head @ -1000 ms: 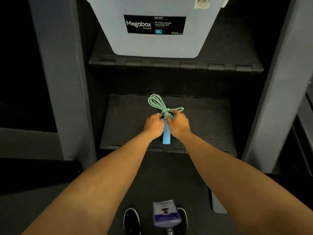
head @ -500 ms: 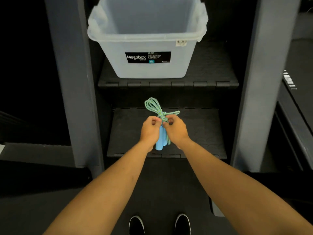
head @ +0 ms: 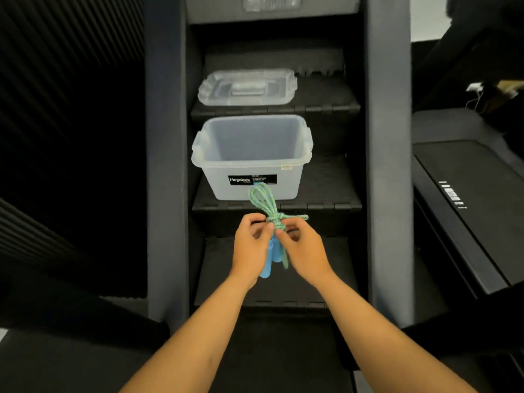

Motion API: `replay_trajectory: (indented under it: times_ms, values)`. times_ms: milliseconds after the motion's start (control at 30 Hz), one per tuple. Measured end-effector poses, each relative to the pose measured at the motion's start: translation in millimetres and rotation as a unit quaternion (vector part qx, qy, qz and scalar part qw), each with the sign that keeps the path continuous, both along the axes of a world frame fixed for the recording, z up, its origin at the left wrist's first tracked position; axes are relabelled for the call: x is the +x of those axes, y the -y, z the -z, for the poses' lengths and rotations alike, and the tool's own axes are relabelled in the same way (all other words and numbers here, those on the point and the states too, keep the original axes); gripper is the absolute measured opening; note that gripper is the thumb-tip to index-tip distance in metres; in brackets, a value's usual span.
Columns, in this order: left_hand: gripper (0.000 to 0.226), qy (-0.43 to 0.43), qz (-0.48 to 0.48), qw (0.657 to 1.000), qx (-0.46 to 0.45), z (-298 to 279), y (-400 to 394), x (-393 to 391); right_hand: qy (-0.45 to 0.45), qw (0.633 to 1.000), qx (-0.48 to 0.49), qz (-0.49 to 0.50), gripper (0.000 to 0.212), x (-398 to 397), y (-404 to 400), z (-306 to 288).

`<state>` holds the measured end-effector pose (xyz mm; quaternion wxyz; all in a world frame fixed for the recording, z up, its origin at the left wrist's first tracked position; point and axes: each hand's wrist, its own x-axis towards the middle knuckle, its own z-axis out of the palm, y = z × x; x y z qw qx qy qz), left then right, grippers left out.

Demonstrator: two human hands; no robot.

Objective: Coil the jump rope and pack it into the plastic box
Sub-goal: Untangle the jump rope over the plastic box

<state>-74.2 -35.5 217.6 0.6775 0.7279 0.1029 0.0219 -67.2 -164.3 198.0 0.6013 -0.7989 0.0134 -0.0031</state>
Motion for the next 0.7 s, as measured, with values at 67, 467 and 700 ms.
replay_trajectory:
  times_ms: [67,467,700]
  values:
    - [0.027,0.027,0.008,0.999,-0.022,-25,2,-12,0.023,1.000,0.010,-0.002,0.012,-11,4,-25]
    - [0.027,0.187,-0.028,0.980,-0.055,-158,26,-49,0.201,0.979,0.017,-0.024,0.011,-31,17,-168]
    - [0.022,0.256,-0.050,0.964,-0.054,-213,18,-44,0.258,0.964,-0.014,-0.063,0.019,-25,10,-225]
